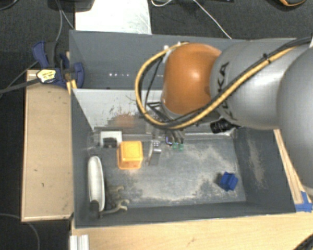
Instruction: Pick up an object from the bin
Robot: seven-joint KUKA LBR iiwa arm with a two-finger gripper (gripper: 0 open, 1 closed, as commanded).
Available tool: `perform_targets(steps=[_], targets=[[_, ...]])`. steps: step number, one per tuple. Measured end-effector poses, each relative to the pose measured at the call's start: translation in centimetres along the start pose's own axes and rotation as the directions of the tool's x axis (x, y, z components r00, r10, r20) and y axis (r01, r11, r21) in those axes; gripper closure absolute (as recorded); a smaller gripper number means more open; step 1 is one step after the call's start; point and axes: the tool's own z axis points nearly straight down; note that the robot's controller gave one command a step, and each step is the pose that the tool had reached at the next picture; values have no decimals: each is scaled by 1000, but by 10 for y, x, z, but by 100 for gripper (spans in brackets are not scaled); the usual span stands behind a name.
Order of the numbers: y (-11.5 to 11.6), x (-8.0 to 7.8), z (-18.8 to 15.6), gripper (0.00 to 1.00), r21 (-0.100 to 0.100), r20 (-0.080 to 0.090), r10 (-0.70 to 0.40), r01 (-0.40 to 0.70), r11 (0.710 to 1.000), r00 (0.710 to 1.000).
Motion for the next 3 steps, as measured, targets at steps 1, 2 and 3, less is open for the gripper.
perform_targets(steps=[1,2,3], targets=[[20,-23,59,0,2,-6,-22,22,1000,1000],[49,20,87,0,-1,0,-248,248,969,969],[47,-21,74,100,0,-5,-317,317,948,948]])
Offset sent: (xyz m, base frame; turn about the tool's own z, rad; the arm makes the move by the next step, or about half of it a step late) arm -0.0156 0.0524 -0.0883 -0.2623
